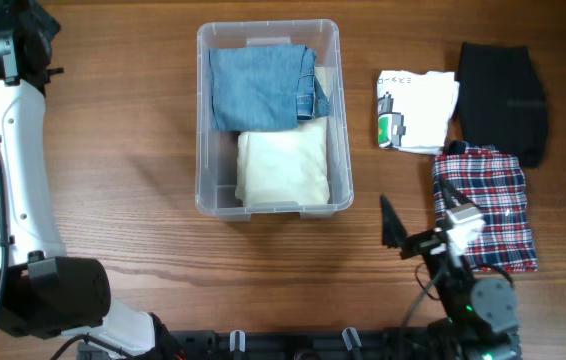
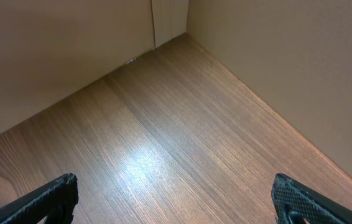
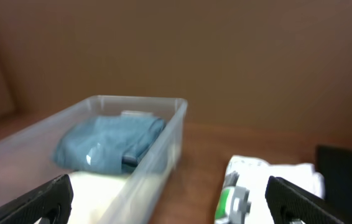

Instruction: Pack container

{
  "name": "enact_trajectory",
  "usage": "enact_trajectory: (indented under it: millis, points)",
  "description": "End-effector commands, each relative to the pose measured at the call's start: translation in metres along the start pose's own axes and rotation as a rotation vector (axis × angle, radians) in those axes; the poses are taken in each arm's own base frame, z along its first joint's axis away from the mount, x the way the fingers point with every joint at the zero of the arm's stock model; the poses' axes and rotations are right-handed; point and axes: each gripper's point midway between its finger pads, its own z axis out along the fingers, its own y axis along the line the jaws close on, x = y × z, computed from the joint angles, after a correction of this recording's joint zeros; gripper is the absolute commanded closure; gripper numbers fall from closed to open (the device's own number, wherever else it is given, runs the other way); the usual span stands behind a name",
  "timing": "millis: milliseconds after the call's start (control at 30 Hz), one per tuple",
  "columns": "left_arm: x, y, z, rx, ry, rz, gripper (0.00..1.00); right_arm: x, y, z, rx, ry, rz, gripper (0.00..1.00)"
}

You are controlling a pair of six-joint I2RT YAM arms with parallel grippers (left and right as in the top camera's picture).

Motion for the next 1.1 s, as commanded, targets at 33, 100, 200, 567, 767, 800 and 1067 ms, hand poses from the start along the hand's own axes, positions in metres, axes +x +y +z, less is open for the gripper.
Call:
enact_trajectory:
  millis: [33,100,200,567,767,800,1067]
  points:
    - [0.0,0.004,0.003,-0.022,-0.003,0.012,0.0,-0.103,-0.027,-0.031,0.183,-0.11,0.043,0.0]
    - [0.0,0.004,0.003,-0.022,-0.003,0.012,0.0,-0.124,-0.034,-0.042,0.232,-0.087,0.086,0.0]
    - [0.0,0.004,0.003,-0.022,-0.003,0.012,0.0,-0.154,-0.037,-0.055,0.271,-0.012,0.138,0.0]
    - [0.0,0.004,0.003,-0.022,-0.003,0.012,0.0,-0.187,-0.044,-0.053,0.347,0.224,0.033,0.0]
    - [0.0,0.004,0.003,-0.022,-0.003,0.012,0.0,-0.169,-0.036,-0.043,0.312,0.327,0.061,0.0]
    - [0.0,0.004,0.003,-0.022,-0.003,0.012,0.0,-0.169,-0.035,-0.043,0.304,0.329,0.063,0.0]
    - [0.0,0.004,0.003,-0.022,-0.003,0.012,0.0,-0.143,-0.027,-0.052,0.259,0.447,0.07,0.0]
